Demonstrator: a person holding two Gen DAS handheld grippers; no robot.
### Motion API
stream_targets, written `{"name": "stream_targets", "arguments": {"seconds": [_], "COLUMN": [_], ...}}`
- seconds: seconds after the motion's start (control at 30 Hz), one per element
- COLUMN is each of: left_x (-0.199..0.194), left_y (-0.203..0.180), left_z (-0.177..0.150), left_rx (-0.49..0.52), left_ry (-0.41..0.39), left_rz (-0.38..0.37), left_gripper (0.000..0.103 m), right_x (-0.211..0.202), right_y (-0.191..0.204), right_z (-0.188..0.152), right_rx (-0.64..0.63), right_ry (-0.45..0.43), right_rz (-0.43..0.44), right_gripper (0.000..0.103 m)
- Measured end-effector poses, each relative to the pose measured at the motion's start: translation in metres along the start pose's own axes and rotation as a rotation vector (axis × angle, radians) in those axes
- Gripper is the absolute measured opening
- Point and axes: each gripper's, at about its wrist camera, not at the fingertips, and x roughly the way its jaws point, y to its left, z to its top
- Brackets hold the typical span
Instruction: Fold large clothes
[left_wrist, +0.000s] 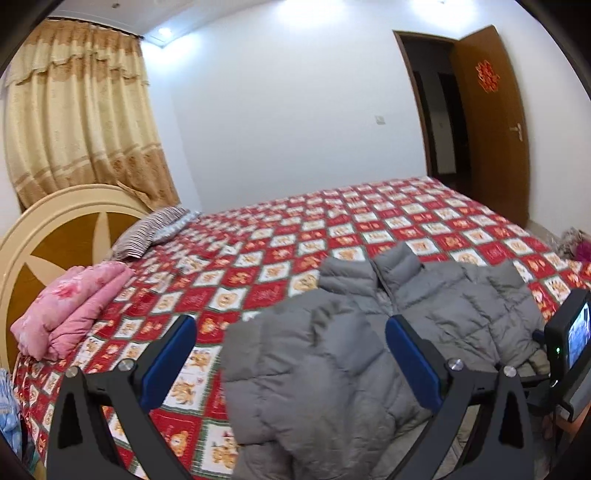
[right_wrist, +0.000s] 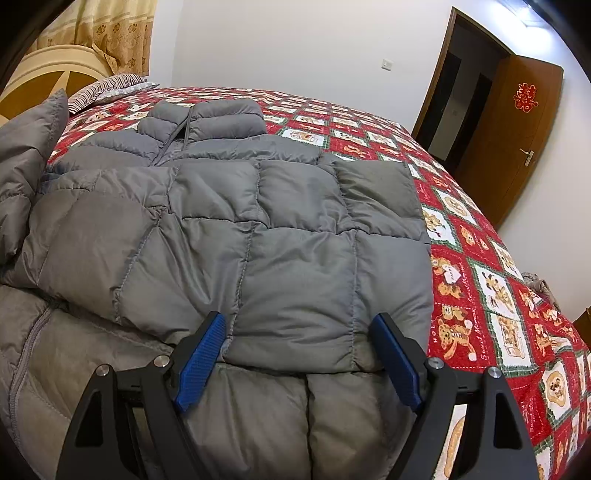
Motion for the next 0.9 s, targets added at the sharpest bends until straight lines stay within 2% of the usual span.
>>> {"name": "stream_targets", "arguments": {"seconds": [0.1,0.2,0.3,0.4,0.5,0.6,0.7,0.77,0.8,0.83,0.87,0.9], "left_x": [-0.002,0.011,0.045,0.072,0.099,0.107,0.108,0.109,0.109,0.109,0.11,0.112], "left_y": [0.017,0.047,0.087,0.119,0.138,0.135,0.127,0.126,0.126,0.127,0.128,0.128], "left_z": [-0.002,-0.01,-0.025,-0.044,-0.069,-0.085,-0.095,-0.096,-0.099,-0.098,-0.099,-0.102], "left_rx": [-0.017,-0.065,-0.148,-0.263,-0.367,-0.376,-0.347,-0.337,-0.329,-0.325,-0.322,-0.323], "left_ry": [-0.009,0.016,0.1,0.199,0.317,0.365,0.384,0.387,0.39,0.39,0.391,0.397], "left_rz": [0.046,0.122,0.251,0.311,0.294,0.265,0.252,0.243,0.24,0.238,0.236,0.236], "left_gripper": [0.103,0.103,0.103,0.103,0.103,0.103,0.103,0.103,0.103,0.103,0.103,0.103], "right_x": [-0.002,-0.019,-0.053,-0.084,-0.108,-0.12,-0.113,-0.101,-0.095,-0.088,-0.081,-0.073], "right_y": [-0.001,0.002,0.017,0.053,0.107,0.164,0.201,0.205,0.202,0.196,0.189,0.181], "right_z": [0.001,0.004,0.013,0.025,0.031,0.033,0.037,0.04,0.041,0.043,0.044,0.043], "right_rx": [0.001,-0.008,-0.008,-0.057,-0.148,-0.233,-0.269,-0.231,-0.205,-0.176,-0.158,-0.142], "right_ry": [-0.003,-0.045,-0.103,-0.143,-0.176,-0.204,-0.215,-0.207,-0.199,-0.184,-0.165,-0.147], "right_rz": [0.005,0.011,0.065,0.158,0.249,0.305,0.282,0.277,0.275,0.277,0.281,0.278], "right_gripper": [0.082,0.082,0.082,0.082,0.082,0.082,0.082,0.082,0.077,0.068,0.045,0.027]}}
